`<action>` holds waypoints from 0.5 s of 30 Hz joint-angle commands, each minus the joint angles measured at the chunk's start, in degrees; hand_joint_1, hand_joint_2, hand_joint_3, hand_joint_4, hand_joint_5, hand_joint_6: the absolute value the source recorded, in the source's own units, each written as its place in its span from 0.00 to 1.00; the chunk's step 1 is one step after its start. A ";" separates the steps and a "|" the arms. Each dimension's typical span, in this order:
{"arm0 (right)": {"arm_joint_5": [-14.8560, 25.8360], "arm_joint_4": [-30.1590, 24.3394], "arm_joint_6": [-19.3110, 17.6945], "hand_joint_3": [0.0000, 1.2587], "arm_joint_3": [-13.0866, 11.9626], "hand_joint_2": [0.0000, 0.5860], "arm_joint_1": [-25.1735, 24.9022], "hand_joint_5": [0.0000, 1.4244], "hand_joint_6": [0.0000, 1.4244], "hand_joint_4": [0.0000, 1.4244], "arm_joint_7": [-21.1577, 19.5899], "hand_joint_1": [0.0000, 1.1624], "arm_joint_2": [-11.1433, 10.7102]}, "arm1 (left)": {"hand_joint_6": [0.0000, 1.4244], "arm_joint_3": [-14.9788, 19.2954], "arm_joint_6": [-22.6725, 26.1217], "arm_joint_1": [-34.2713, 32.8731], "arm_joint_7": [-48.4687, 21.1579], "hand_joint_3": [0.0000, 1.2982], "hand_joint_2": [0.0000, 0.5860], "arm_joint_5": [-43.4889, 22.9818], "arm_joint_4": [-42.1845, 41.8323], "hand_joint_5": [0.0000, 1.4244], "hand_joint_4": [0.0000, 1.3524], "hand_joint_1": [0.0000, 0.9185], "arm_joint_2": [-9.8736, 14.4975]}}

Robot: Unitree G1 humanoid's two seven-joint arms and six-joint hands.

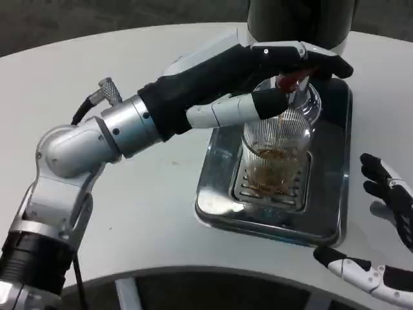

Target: Grasp the cup under the faucet to collect the drink, then remove the cup.

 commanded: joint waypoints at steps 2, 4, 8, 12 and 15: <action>0.61 7.16 -5.50 0.06 1.48 0.29 -4.11 0.06 0.10 0.05 -4.15 0.80 2.39 | 0.04 -2.10 1.62 3.35 -1.72 0.25 0.06 3.50 1.65 0.16 0.14 0.00 1.28; 0.45 10.05 -7.03 0.06 1.99 0.28 -5.89 0.06 0.10 0.05 -5.53 0.79 3.12 | 0.04 -2.28 1.61 3.33 -1.54 0.25 0.06 3.60 1.61 0.16 0.14 0.00 1.30; 0.13 14.48 -9.13 0.06 2.79 0.27 -8.97 0.05 0.11 0.04 -7.75 0.79 3.89 | 0.04 -2.53 1.40 3.26 -1.29 0.25 0.06 3.80 1.59 0.16 0.14 0.00 1.36; -0.19 18.06 -10.66 0.06 3.35 0.27 -11.46 0.05 0.11 0.04 -9.54 0.79 4.48 | 0.04 -2.57 1.41 3.25 -0.86 0.25 0.06 3.86 1.56 0.16 0.14 0.00 1.38; -0.69 21.61 -11.82 0.06 3.90 0.27 -14.47 0.05 0.11 0.04 -11.19 0.79 4.90 | 0.04 -2.57 1.38 3.26 -0.65 0.25 0.06 3.92 1.65 0.16 0.14 0.00 1.38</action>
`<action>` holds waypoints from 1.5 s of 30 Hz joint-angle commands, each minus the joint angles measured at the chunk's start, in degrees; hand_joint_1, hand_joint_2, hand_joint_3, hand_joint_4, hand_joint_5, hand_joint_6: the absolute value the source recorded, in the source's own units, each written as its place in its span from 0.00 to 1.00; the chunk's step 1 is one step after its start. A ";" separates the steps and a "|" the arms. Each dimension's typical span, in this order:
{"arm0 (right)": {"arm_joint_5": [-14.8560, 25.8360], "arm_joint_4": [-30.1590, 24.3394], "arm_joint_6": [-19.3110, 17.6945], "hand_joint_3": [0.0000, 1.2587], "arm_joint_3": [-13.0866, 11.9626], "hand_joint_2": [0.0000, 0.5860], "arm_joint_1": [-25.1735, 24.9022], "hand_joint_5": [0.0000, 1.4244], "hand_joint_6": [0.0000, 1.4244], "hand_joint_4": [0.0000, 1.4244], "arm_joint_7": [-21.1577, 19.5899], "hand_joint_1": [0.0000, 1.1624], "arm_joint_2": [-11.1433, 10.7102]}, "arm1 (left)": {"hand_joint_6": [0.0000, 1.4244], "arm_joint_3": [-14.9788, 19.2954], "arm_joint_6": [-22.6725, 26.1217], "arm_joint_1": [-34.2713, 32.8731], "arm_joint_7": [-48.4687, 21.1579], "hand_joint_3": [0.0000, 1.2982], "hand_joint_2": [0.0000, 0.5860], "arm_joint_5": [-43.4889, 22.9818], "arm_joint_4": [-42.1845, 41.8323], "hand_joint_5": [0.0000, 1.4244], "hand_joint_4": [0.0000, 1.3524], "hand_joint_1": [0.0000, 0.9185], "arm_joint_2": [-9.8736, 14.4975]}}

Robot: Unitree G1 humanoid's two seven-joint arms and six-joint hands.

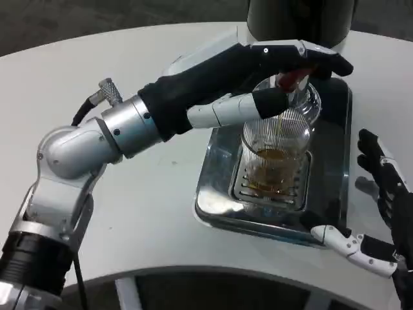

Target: Grasp the cup under the faucet to collect the drink, then remove the cup.

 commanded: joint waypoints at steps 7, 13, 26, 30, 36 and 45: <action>-0.90 9.11 -3.78 0.06 1.32 0.26 -7.06 0.05 0.11 0.04 -4.85 0.79 1.06 | 0.04 -2.10 1.52 3.06 -1.41 0.25 0.06 3.89 1.83 0.16 0.14 0.00 1.23; -1.24 13.10 -4.61 0.06 2.38 0.26 -10.28 0.06 0.11 0.04 -6.30 0.79 1.78 | 0.04 -2.13 1.30 2.83 -1.18 0.25 0.06 3.95 2.39 0.16 0.15 0.00 1.13; -1.64 20.42 -6.46 0.05 3.74 0.26 -15.71 0.06 0.11 0.06 -8.84 0.79 2.75 | 0.04 -2.58 0.30 2.01 -0.90 0.25 0.06 4.53 3.75 0.16 0.15 0.00 0.99; -1.58 21.64 -6.56 0.05 4.11 0.26 -17.04 0.06 0.11 0.06 -9.16 0.79 2.93 | 0.04 -2.59 0.12 1.94 -0.66 0.25 0.06 4.60 4.06 0.16 0.15 0.00 1.01; -1.38 24.75 -7.01 0.04 4.17 0.25 -19.15 0.05 0.11 0.05 -9.67 0.78 3.15 | 0.04 -2.60 -0.14 1.86 -0.57 0.25 0.06 4.56 4.45 0.16 0.15 0.00 1.13; -1.09 30.05 -7.52 0.03 4.37 0.25 -23.13 0.04 0.09 0.04 -10.10 0.76 3.39 | 0.04 -2.64 -0.81 1.53 -0.31 0.26 0.06 4.75 5.53 0.16 0.15 0.00 1.19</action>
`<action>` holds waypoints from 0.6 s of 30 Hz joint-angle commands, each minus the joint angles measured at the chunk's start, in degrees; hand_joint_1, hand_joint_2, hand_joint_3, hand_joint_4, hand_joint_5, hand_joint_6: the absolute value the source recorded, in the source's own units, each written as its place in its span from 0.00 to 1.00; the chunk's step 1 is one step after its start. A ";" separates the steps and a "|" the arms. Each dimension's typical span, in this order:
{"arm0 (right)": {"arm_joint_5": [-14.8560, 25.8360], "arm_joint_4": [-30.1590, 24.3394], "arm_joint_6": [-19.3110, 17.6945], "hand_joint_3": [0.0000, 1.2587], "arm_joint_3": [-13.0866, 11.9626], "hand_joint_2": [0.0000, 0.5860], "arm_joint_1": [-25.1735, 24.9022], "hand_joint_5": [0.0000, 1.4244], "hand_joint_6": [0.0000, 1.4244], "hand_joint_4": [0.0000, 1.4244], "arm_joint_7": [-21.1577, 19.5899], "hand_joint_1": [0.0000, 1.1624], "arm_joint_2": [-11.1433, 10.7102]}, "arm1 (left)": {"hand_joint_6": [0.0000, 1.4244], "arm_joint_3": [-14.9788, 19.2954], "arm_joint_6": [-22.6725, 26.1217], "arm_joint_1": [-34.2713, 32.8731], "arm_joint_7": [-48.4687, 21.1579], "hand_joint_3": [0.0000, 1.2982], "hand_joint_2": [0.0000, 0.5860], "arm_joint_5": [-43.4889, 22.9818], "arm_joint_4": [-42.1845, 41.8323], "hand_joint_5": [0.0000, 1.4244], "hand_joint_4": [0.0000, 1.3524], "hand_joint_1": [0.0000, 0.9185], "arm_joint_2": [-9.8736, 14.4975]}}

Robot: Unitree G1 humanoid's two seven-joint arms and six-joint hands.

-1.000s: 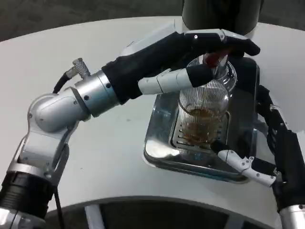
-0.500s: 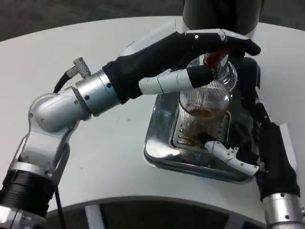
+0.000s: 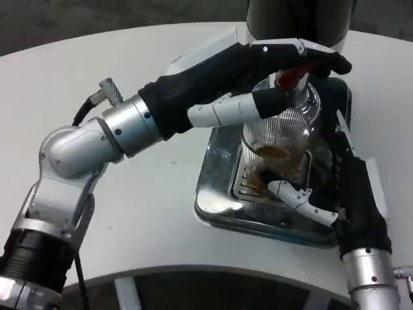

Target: Grasp the cup under the faucet to collect the drink, then remove the cup.

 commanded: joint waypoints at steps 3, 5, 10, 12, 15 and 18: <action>0.53 4.09 -1.51 0.03 0.27 0.25 -2.23 0.04 0.08 0.03 -0.43 0.76 0.44 | 0.04 -2.04 1.74 2.36 -1.42 0.26 0.06 4.51 2.94 0.16 0.15 0.00 1.25; 0.51 4.92 -1.83 0.03 0.30 0.25 -2.83 0.03 0.08 0.02 -0.41 0.76 0.32 | 0.04 -2.04 1.63 2.32 -1.44 0.26 0.06 4.46 3.09 0.16 0.15 0.00 1.27; 0.56 6.24 -2.21 0.02 0.56 0.25 -4.09 0.01 0.07 0.01 -0.17 0.75 0.36 | 0.04 -2.07 1.55 2.30 -1.37 0.26 0.06 4.50 3.27 0.16 0.15 0.00 1.29; 0.57 6.35 -2.19 0.02 0.74 0.26 -4.27 0.01 0.07 0.01 0.03 0.75 0.36 | 0.04 -2.07 1.53 2.28 -1.39 0.26 0.06 4.49 3.29 0.16 0.15 0.00 1.30; 0.64 6.52 -2.11 0.01 1.08 0.26 -4.48 0.00 0.06 0.00 0.45 0.75 0.35 | 0.04 -2.07 1.55 2.27 -1.40 0.26 0.07 4.48 3.28 0.16 0.15 0.00 1.33; 0.65 6.72 -1.95 0.00 1.41 0.25 -4.72 0.00 0.05 0.00 0.88 0.74 0.33 | 0.04 -2.02 1.60 2.32 -1.36 0.26 0.07 4.46 3.21 0.16 0.15 0.00 1.37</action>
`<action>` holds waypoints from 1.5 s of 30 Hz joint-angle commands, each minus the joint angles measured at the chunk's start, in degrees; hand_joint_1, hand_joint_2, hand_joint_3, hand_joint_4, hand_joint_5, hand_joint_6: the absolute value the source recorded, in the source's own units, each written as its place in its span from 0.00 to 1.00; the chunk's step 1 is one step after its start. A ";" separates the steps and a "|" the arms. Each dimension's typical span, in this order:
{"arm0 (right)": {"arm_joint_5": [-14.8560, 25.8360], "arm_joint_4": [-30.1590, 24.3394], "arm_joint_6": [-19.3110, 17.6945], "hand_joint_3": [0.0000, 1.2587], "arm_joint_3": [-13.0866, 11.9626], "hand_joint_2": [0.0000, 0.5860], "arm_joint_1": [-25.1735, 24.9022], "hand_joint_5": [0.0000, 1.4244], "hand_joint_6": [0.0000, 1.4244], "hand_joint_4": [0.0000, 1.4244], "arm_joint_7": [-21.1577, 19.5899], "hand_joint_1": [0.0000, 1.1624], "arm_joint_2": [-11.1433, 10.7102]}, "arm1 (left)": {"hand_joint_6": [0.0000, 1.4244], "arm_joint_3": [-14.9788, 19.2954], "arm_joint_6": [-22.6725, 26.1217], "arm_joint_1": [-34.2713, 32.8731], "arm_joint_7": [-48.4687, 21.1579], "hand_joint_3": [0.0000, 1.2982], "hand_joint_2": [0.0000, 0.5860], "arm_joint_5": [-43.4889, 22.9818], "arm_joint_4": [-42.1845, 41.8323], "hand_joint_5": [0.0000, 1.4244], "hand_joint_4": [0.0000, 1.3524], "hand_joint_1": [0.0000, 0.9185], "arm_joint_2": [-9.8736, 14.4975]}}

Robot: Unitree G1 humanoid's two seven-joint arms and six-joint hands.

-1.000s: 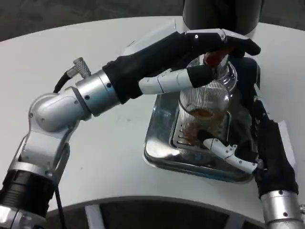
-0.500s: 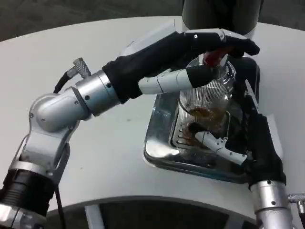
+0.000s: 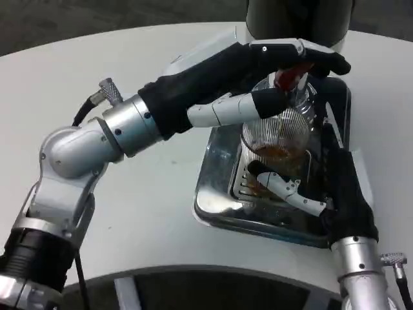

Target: Grasp the cup under the faucet to collect the drink, then remove the cup.

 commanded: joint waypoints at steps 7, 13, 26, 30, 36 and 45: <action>0.38 0.47 0.04 0.00 1.42 0.25 -0.60 0.00 0.04 0.00 1.21 0.74 0.41 | 0.04 -1.79 2.48 2.76 -1.53 0.26 0.07 4.39 2.14 0.16 0.15 0.00 1.42; 0.28 -0.73 0.20 0.00 1.42 0.25 -0.23 0.00 0.04 0.00 0.74 0.73 0.53 | 0.04 -1.75 2.51 2.72 -1.53 0.27 0.07 4.32 2.04 0.16 0.15 0.00 1.39; 0.04 -1.72 -0.49 0.00 0.78 0.26 0.36 0.00 0.04 0.00 0.06 0.74 0.02 | 0.04 -2.01 2.80 2.96 -1.35 0.27 0.07 4.36 1.31 0.16 0.15 0.00 1.04; 0.10 -1.46 -0.68 0.00 0.93 0.26 0.44 0.00 0.04 0.00 0.04 0.74 0.23 | 0.04 -2.13 2.95 3.15 -1.27 0.27 0.07 4.40 0.92 0.16 0.15 0.00 1.12; 0.17 -0.82 -0.94 0.00 1.33 0.26 0.20 0.01 0.05 0.00 -0.06 0.74 0.90 | 0.04 -2.17 3.25 3.25 -1.16 0.27 0.07 4.31 0.37 0.16 0.15 0.00 1.36; -0.27 0.53 -1.02 0.03 1.51 0.24 -0.70 0.06 0.09 0.04 -1.17 0.75 1.84 | 0.04 -2.05 3.82 3.67 -0.96 0.27 0.07 4.32 -0.48 0.16 0.15 0.00 1.73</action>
